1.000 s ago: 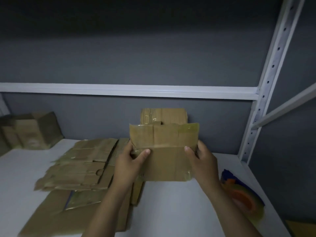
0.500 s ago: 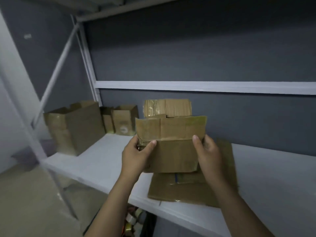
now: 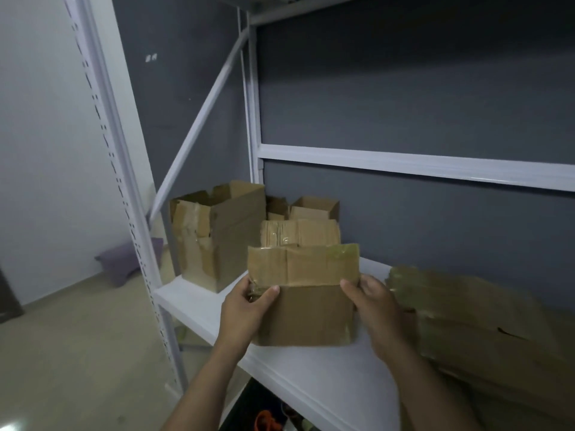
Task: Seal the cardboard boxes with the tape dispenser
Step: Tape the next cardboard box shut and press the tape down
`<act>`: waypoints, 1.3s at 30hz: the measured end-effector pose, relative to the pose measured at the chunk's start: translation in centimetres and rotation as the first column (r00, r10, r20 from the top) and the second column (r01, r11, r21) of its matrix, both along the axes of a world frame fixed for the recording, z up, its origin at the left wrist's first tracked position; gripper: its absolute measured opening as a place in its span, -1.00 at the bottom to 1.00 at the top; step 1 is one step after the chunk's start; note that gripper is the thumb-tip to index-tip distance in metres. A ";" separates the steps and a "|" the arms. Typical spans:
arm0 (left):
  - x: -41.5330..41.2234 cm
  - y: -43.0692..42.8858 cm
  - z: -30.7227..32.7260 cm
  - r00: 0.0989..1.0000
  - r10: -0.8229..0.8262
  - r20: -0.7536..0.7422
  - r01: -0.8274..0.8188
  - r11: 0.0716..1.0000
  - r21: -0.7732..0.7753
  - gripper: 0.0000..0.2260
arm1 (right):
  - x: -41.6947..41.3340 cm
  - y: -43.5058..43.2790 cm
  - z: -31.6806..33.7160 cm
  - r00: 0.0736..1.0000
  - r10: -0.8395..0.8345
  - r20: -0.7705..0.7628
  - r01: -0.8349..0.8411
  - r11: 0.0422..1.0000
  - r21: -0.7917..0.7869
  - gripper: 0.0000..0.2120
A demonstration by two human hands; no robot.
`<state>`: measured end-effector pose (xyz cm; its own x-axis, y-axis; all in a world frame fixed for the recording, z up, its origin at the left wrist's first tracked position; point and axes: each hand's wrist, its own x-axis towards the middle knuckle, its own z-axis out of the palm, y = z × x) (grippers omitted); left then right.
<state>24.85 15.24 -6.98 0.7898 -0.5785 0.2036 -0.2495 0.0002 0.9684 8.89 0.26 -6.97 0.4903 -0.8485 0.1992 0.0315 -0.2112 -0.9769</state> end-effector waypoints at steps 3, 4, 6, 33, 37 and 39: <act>4.3 -2.4 -0.1 0.998 -0.040 -0.042 0.040 0.999 0.010 -0.79 | 4.0 -2.5 -0.7 0.998 -0.018 -0.063 0.018 1.000 0.005 -0.87; 5.7 -3.2 -0.1 0.997 -0.061 -0.053 0.061 0.998 0.012 -0.78 | 5.2 -3.1 -0.7 0.997 -0.021 -0.072 0.021 1.000 0.006 -0.87; 8.4 -4.6 -0.4 0.993 -0.097 -0.070 0.099 0.995 0.017 -0.76 | 7.3 -4.1 -0.8 0.994 -0.021 -0.106 0.022 1.000 0.011 -0.89; 25.5 -16.4 -2.1 0.759 -0.302 0.577 0.143 0.942 0.305 -0.19 | 22.9 -7.1 -1.0 0.762 -0.393 -0.515 0.342 0.919 -0.194 -0.60; 25.5 -15.7 -1.2 0.703 -0.314 0.638 0.031 0.910 0.414 -0.14 | 21.0 -6.2 0.1 0.699 -0.343 -0.627 0.189 0.935 -0.301 -0.53; 24.8 -15.8 -0.5 0.588 -0.262 0.765 -0.013 0.943 0.333 -0.18 | 19.2 -6.1 0.5 0.592 -0.369 -0.717 0.127 0.921 -0.369 -0.49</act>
<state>49.66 -0.57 -7.52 0.3076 -0.7942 0.5240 -0.9297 -0.1338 0.3431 28.11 -5.87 -6.51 0.3416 -0.9365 0.0797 -0.7856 -0.3310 -0.5228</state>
